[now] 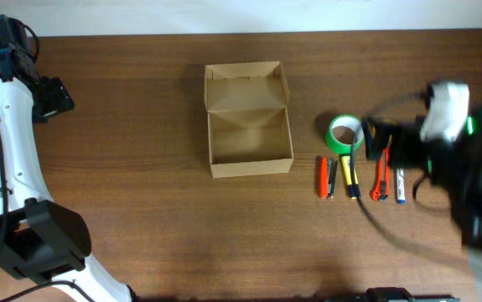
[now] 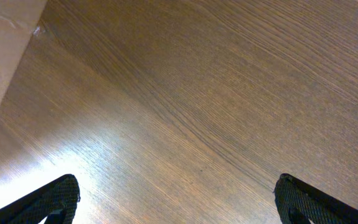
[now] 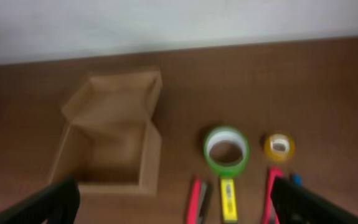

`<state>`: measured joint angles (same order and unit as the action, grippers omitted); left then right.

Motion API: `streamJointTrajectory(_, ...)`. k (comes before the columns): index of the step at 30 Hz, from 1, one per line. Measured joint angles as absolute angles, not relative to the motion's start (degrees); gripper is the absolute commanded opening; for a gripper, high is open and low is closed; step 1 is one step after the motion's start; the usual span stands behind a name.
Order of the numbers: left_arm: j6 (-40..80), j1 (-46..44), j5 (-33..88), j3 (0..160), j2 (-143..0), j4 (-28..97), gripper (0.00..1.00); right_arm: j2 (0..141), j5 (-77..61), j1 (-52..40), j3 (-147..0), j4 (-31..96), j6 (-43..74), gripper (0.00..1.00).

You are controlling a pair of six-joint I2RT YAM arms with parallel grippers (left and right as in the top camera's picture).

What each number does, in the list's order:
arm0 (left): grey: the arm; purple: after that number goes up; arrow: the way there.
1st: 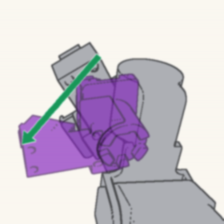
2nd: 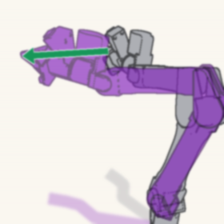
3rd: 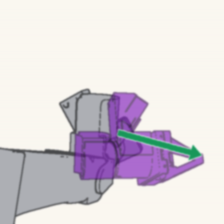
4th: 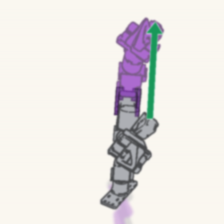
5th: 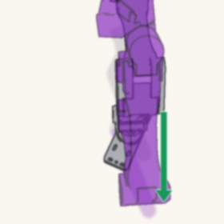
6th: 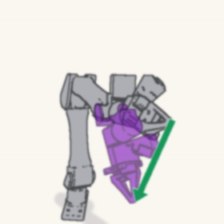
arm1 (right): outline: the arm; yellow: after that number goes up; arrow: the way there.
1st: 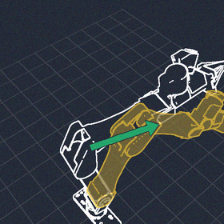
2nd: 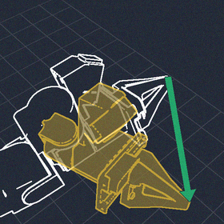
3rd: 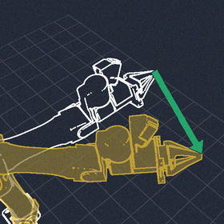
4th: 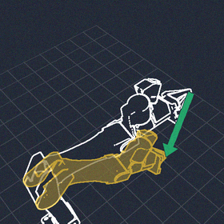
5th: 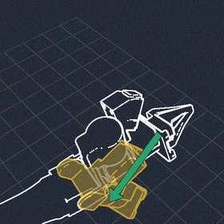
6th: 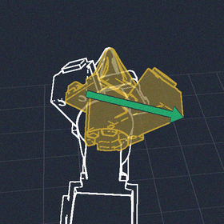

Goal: Pack container
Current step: 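Reach the right gripper down and grasp the green tape roll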

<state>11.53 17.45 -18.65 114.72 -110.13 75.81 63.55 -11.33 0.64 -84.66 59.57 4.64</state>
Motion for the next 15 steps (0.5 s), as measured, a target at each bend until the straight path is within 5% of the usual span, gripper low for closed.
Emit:
streamJointTrajectory(7, 11.51, 17.45, -18.59, 114.63, -110.13, 75.81, 1.00, 84.77, -10.94, 0.71, -97.47, 63.59, 1.32, 0.99)
streamJointTrajectory(15, 11.51, 17.45, -18.59, 114.61, -110.13, 75.81, 1.00, 100.14, -10.81, 4.29, -97.73, 63.77, 4.47, 0.80)
